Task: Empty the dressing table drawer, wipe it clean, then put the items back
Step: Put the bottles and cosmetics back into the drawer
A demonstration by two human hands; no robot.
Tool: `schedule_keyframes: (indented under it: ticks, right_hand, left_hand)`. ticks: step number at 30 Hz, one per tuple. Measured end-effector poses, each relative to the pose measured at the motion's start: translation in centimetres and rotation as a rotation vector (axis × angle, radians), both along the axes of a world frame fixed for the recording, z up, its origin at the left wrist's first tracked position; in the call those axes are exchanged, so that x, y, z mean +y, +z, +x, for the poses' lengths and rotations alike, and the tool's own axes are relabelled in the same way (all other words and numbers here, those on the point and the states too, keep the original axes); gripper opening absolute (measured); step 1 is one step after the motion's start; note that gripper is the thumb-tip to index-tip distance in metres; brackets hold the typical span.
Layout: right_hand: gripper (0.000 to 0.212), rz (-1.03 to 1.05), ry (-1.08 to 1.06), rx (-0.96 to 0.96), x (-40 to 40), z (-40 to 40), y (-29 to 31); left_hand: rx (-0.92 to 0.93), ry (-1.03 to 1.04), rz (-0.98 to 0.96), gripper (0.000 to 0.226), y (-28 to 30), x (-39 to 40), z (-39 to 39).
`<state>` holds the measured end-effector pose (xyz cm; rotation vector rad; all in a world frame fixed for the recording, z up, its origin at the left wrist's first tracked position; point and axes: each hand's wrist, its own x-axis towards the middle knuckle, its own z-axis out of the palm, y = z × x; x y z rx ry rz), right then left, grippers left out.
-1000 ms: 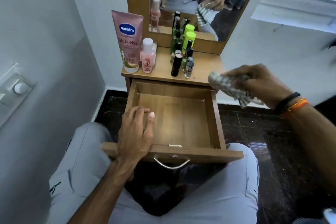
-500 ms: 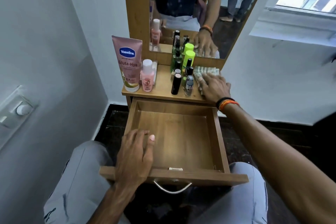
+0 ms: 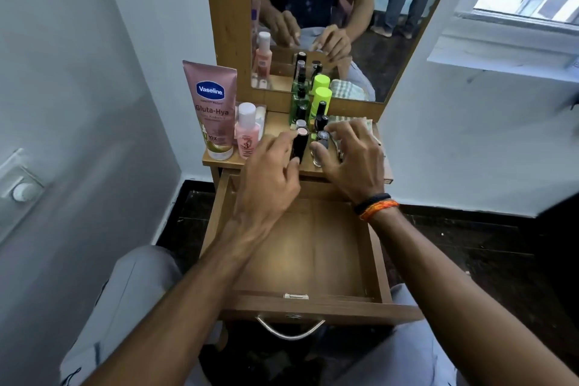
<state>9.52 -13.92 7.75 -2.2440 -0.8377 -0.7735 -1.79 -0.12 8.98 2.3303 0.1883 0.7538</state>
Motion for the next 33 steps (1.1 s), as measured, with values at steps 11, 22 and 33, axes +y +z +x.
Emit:
schedule_keyframes:
  ticks: [11,22,33]
  right_hand:
    - [0.027,-0.033,-0.121,0.08,0.6,0.7,-2.1]
    - [0.026,0.144,-0.085,0.161,-1.1,-1.1,-0.5]
    - [0.032,-0.194,-0.021,0.344,-8.7,-3.8,-3.2]
  left_hand:
    - [0.017,0.159,0.103,0.047,-0.4,-0.3,5.9]
    - [-0.038,0.177,0.089,0.035,-1.4,-0.2,6.9]
    - [0.08,-0.142,-0.1,0.027,-3.8,-3.0,1.0]
